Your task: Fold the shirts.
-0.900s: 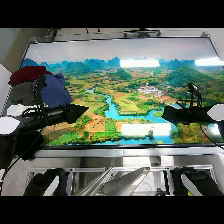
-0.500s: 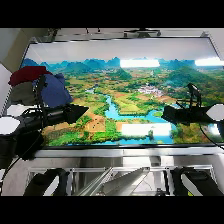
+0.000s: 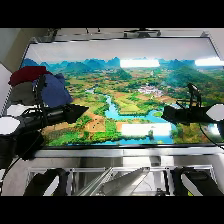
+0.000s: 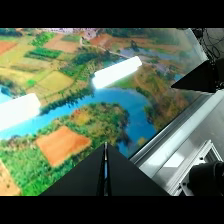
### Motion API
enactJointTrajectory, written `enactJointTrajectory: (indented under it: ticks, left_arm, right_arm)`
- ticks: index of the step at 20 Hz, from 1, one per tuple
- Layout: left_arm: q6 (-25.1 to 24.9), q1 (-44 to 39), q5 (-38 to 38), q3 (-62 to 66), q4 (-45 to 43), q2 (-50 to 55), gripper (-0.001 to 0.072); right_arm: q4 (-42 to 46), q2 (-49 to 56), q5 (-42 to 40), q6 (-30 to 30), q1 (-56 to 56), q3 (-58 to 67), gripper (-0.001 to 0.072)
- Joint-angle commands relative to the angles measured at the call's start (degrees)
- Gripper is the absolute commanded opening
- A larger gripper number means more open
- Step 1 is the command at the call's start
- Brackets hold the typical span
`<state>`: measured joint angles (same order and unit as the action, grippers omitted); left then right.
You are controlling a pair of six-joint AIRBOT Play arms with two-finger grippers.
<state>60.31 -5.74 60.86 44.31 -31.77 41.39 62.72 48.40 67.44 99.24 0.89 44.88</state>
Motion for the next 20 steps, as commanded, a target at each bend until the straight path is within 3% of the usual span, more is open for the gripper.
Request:
enactJointTrajectory:
  ticks: [1,7,8,10,11,12,13,14,15,20]
  left_arm:
    - [0.0,-0.66,-3.34,-0.02,0.02,-0.02,0.0028]
    - [0.61,-0.52,-11.63,0.26,-0.74,2.03,0.0029]
    - [0.63,0.52,-12.02,1.62,-4.11,3.43,0.0077]
    - [2.14,5.4,-9.66,6.62,-13.03,7.32,0.0577]
    - [4.33,9.2,-7.74,9.6,-17.03,9.77,0.0714]
    - [5.38,13.0,-5.57,12.26,-19.67,12.09,0.0715]
    - [5.7,17.18,-3.56,14.51,-21.38,14.78,0.0715]
    - [5.75,20.94,-2.36,16.0,-21.44,17.42,0.0715]
    - [5.75,24.74,-1.07,17.22,-21.31,20.44,0.0716]
    - [5.73,34.99,0.79,17.97,-22.86,34.12,0.0716]
  right_arm:
    - [0.02,0.33,-0.11,0.02,0.04,-0.02,0.0025]
    - [0.02,3.93,-1.95,-2.16,0.15,-0.02,0.0025]
    - [0.0,4.55,-2.25,-3.63,0.15,0.0,0.0024]
    - [-0.24,5.16,-2.62,-6.51,0.15,0.02,0.0025]
    - [-0.22,5.18,-2.73,-8.26,0.15,0.02,0.0027]
    - [-0.22,5.18,-2.73,-9.7,0.15,0.02,0.0051]
    - [-0.2,5.18,-2.73,-10.91,0.15,0.02,0.0268]
    - [-0.17,5.2,-2.93,-12.44,0.15,0.02,0.0533]
    - [-0.17,5.2,-3.52,-13.6,0.15,0.02,0.0617]
    - [-0.17,5.2,-4.7,-13.79,0.15,0.02,0.0617]
